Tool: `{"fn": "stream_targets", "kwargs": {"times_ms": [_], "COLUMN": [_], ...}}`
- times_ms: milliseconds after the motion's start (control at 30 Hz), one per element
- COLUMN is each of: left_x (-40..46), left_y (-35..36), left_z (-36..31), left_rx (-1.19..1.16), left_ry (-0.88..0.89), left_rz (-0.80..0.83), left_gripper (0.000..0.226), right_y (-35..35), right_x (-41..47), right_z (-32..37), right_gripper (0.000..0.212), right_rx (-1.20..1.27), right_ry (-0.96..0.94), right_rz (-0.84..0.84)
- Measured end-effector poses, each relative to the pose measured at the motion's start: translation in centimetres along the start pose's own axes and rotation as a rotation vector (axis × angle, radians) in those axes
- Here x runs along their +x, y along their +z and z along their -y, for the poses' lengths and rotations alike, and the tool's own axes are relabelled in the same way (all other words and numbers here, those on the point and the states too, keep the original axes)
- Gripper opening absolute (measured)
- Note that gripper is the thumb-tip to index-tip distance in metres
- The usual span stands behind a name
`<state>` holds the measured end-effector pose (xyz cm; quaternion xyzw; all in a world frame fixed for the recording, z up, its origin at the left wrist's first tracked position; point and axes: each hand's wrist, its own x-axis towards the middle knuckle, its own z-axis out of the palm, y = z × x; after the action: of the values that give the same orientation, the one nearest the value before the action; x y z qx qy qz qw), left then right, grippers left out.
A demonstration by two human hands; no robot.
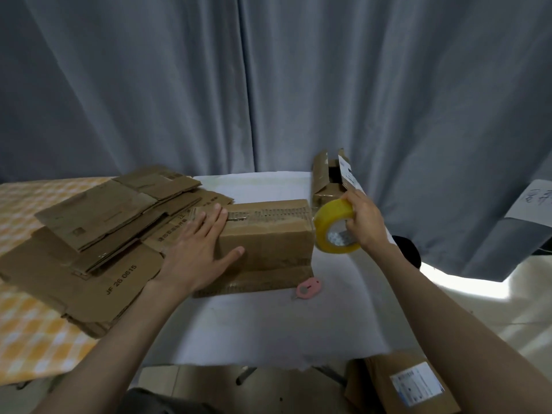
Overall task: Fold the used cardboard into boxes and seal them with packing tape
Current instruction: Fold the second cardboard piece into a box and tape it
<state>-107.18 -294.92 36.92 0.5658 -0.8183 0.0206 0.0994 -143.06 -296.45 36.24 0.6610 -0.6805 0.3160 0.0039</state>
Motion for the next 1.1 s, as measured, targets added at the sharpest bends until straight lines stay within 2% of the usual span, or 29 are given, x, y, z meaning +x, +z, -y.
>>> {"fn": "stream_targets", "kwargs": {"times_ms": [133, 333, 600, 733, 800, 900, 933, 967, 1100], "left_x": [1.8, 6.8, 6.9, 6.9, 7.0, 7.2, 7.2, 7.1, 7.1], "left_y": [-0.5, -0.1, 2.1, 2.2, 2.1, 2.1, 2.1, 2.1, 1.8], "left_z": [-2.0, -8.7, -8.8, -8.8, -8.7, -8.7, -8.7, -8.7, -8.8], "left_rx": [0.025, -0.032, -0.055, -0.022, -0.021, -0.022, -0.020, -0.018, -0.034], "left_ry": [-0.036, 0.249, 0.263, 0.261, 0.260, 0.264, 0.263, 0.262, 0.266], "left_rz": [-0.026, 0.047, 0.055, 0.081, 0.096, 0.102, 0.105, 0.107, 0.113], "left_gripper": [0.103, 0.092, 0.087, 0.089, 0.093, 0.093, 0.092, 0.091, 0.093], "right_y": [0.3, 0.4, 0.3, 0.4, 0.2, 0.1, 0.2, 0.5, 2.3], "right_x": [0.8, 1.4, -0.8, -2.1, -2.8, -5.0, -5.9, -6.8, -9.3], "right_z": [-0.1, 0.1, -3.8, -4.1, -3.6, -1.9, -1.2, -0.5, 2.2], "right_gripper": [0.051, 0.049, 0.047, 0.060, 0.064, 0.038, 0.031, 0.027, 0.011], "right_rx": [-0.009, -0.001, 0.170, 0.277, 0.288, 0.223, 0.239, 0.260, 0.194], "right_ry": [-0.017, -0.037, 0.137, 0.196, 0.221, 0.133, 0.107, 0.081, -0.089], "right_rz": [0.027, 0.039, 0.063, 0.065, -0.024, -0.279, -0.282, -0.220, 0.310]}}
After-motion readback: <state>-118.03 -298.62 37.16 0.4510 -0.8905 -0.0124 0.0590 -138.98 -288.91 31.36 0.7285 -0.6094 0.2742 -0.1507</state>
